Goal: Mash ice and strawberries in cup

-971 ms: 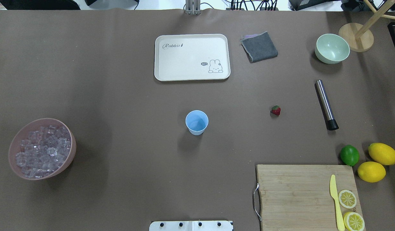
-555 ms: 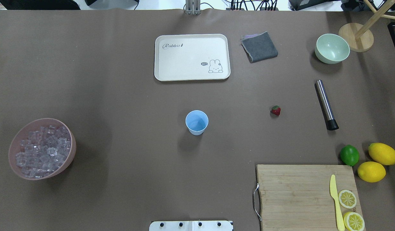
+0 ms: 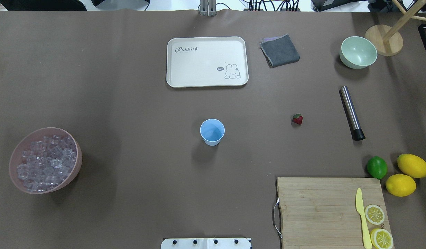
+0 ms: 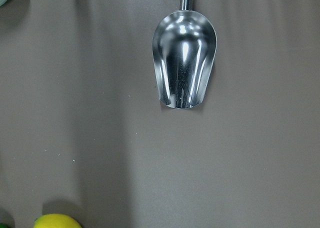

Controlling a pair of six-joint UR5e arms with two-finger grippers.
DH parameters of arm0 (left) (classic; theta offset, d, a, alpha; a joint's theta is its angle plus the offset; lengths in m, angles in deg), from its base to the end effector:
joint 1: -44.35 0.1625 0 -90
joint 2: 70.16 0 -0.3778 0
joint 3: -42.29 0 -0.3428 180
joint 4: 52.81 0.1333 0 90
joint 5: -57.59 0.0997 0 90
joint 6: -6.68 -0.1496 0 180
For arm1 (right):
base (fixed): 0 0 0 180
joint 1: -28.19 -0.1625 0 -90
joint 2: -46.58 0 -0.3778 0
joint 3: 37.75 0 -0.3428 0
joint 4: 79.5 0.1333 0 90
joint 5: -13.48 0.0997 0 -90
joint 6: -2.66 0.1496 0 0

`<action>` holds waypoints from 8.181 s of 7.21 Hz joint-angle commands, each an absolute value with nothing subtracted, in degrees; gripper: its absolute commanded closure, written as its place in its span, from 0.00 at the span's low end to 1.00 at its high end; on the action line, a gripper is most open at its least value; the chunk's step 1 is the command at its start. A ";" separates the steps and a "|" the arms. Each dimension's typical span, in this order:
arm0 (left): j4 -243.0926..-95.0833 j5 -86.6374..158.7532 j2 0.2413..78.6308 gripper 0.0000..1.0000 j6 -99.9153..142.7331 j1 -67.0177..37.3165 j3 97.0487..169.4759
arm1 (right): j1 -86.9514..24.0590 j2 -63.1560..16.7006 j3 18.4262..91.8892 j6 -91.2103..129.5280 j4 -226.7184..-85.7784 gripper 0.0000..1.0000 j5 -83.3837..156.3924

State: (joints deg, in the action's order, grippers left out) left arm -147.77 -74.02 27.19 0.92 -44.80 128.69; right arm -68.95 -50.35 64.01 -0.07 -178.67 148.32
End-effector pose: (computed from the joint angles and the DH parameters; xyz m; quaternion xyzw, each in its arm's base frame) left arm -0.0264 -0.5063 0.6102 0.0861 0.3508 0.0807 0.9290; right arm 0.0757 -0.3809 0.6220 -0.0021 -0.3827 0.0500 0.9225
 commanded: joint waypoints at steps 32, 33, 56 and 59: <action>-153.79 -74.16 25.55 0.02 1.40 -44.08 131.15 | -67.88 -50.45 63.76 -0.33 -178.20 0.00 149.89; -153.88 -74.16 25.55 0.02 1.32 -43.90 131.15 | -67.88 -50.45 63.76 -0.16 -178.20 0.00 149.89; -155.38 -73.89 26.00 0.02 33.04 -23.16 149.15 | -67.79 -49.31 63.68 0.11 -178.29 0.00 149.89; -155.38 -73.63 19.16 0.02 41.34 -16.77 158.27 | -67.35 -49.57 63.68 0.02 -178.38 0.00 150.15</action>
